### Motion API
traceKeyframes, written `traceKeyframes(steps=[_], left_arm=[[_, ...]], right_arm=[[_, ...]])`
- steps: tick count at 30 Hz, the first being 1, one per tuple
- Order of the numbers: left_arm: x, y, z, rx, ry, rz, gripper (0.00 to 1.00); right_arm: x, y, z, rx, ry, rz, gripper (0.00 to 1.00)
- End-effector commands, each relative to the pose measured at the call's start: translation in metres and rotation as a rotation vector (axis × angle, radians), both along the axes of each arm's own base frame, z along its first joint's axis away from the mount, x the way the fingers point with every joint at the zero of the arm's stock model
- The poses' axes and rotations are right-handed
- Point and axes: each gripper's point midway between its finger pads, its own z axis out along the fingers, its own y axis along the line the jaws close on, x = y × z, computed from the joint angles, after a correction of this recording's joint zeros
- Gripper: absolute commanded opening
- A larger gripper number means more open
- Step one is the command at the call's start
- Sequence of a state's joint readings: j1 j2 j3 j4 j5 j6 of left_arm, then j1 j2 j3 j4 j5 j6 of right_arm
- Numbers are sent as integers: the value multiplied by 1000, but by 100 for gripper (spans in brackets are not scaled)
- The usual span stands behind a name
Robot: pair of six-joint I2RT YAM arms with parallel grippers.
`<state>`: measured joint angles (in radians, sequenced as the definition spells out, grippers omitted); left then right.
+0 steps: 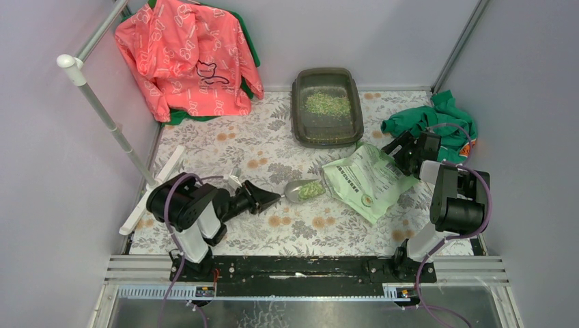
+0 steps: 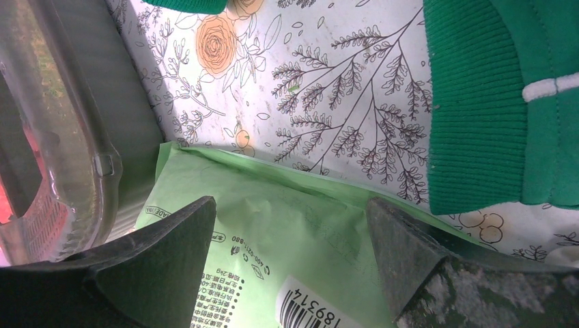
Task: Fill the litter box with clean litter
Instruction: 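Scoop the cat litter from the cat litter bag, then pour the cat litter into the litter box.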
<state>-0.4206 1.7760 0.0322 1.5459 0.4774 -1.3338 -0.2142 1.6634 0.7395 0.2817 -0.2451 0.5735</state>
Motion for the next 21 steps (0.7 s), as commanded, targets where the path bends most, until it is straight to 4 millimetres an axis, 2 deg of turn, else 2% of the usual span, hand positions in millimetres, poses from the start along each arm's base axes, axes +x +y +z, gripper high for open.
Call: traceKeyframes(steps=[1,6,10,15,21], left_arm=[[6,0,39,-84,-112,-7,0],[22,-6,62,-142,-137,1,0],[45,-14,82,-157,-162,7,0],[82,-25,118,-144,-228,10,0],[144,-36,147,-53,-295,38,0]], right_arm=[[-40,29,-43,65,203,58,89],[-40,29,-43,65,202,58,89],[-40,29,-43,66,203,61,89],[-40,30,-43,70,205,61,89],[-40,31,-43,74,203,65,89]])
